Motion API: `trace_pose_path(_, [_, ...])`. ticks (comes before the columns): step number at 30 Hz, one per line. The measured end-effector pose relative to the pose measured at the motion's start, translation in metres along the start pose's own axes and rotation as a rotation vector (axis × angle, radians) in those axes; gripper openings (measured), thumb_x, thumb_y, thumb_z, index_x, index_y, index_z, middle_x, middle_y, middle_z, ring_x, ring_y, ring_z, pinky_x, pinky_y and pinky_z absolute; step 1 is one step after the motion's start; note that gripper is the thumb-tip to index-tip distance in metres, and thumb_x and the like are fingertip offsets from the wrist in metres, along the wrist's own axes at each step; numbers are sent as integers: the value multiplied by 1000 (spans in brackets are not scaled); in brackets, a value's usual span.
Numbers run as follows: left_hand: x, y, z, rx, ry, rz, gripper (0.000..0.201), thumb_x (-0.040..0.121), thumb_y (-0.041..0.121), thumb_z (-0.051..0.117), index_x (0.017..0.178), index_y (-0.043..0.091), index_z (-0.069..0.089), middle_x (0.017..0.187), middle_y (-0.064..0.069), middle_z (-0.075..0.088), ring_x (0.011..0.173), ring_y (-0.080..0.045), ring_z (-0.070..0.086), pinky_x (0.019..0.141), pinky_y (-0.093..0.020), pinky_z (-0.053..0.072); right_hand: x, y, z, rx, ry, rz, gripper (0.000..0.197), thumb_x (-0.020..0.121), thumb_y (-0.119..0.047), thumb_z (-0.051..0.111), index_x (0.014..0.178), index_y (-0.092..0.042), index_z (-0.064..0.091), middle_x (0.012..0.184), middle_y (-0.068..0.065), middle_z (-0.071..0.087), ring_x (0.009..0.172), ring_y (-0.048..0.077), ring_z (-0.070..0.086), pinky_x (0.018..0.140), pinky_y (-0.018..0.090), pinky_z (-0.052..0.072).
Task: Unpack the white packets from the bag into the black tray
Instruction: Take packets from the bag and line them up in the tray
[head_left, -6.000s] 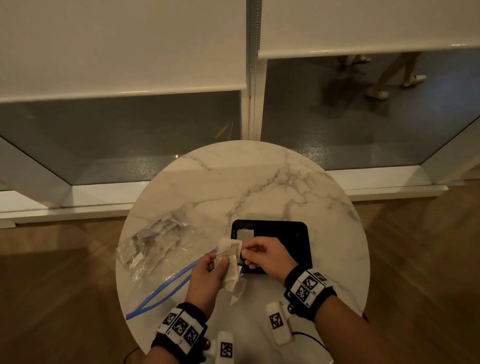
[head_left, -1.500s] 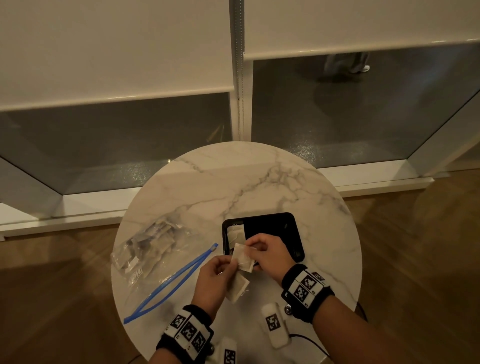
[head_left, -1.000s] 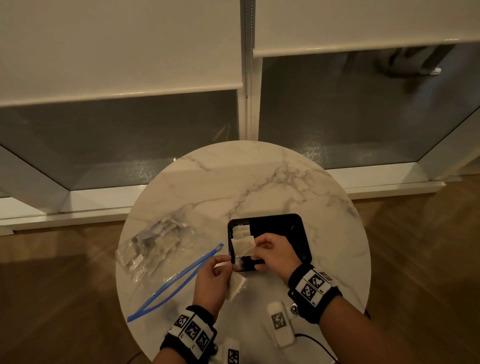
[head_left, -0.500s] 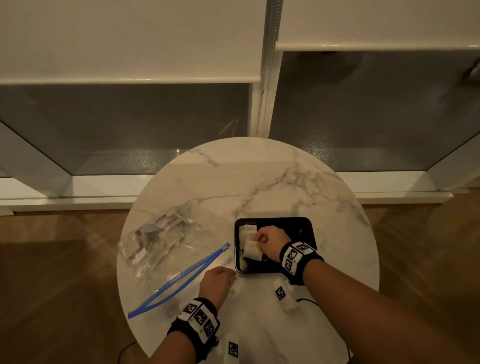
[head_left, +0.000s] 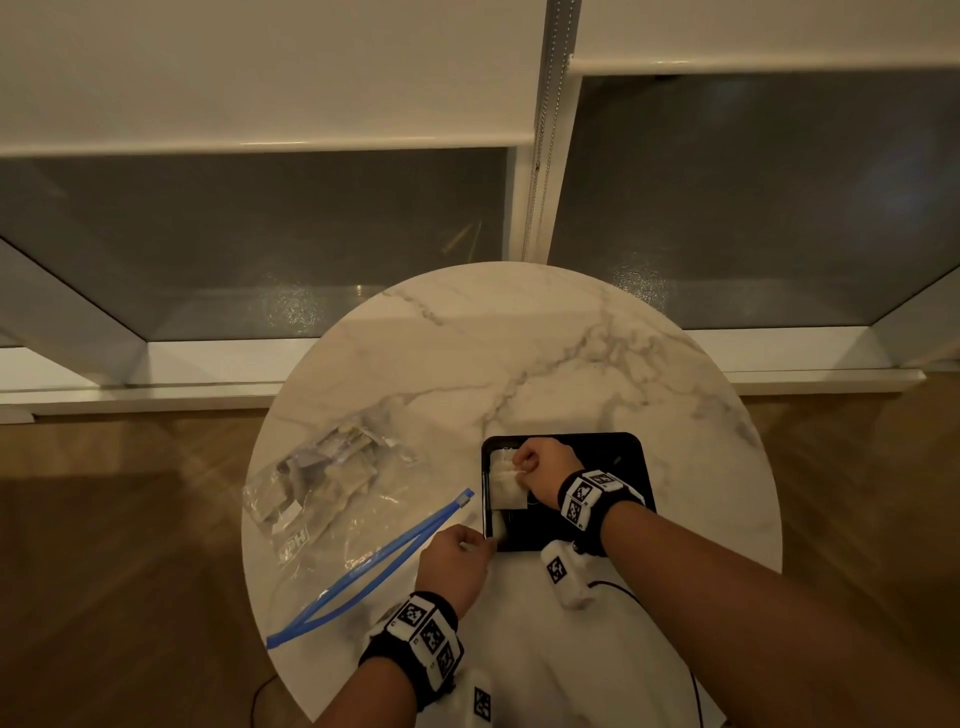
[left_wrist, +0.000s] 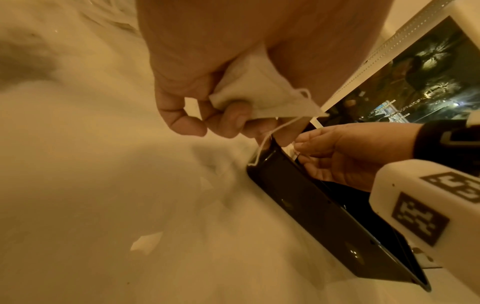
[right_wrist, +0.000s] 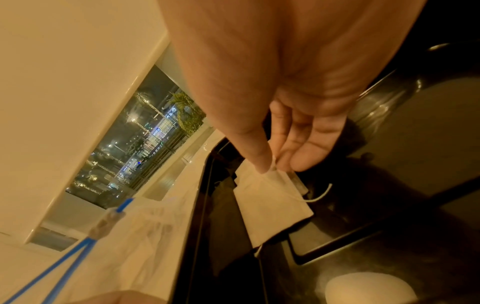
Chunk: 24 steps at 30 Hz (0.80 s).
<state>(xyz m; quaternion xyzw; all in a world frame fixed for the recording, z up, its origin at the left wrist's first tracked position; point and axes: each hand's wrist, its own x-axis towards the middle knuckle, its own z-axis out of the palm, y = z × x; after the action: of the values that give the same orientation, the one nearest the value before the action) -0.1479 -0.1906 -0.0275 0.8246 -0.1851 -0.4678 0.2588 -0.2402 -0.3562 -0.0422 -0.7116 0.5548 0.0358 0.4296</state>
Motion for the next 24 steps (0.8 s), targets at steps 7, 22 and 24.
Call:
trace_pose_path(7, [0,3,-1,20,-3,17,17,91,36,67,85,20,66,84,2,68,79,-10,63,59,-20,40,0,10,-2,123,92,157,21,78,-28,72,95,-23,61,87,-5,61,83,14,61,69,22,47])
trace_pose_path(22, [-14,-15,-17,-208,-52,2,25,102,20,42,109,15,65,108,-10,61,92,-24,58,75,-36,49,-31,10,-17,450,110,186,12,83,-22,68,91,-27,63,88,3,68,76,18,67,62,30,56])
trace_pose_path(24, [-23,-11,-21,-320,-119,-8,29,101,23,39,108,12,66,100,-10,59,85,-24,57,71,-34,44,-51,4,-22,539,90,147,12,88,-17,66,99,-19,63,85,3,66,69,14,63,54,23,50])
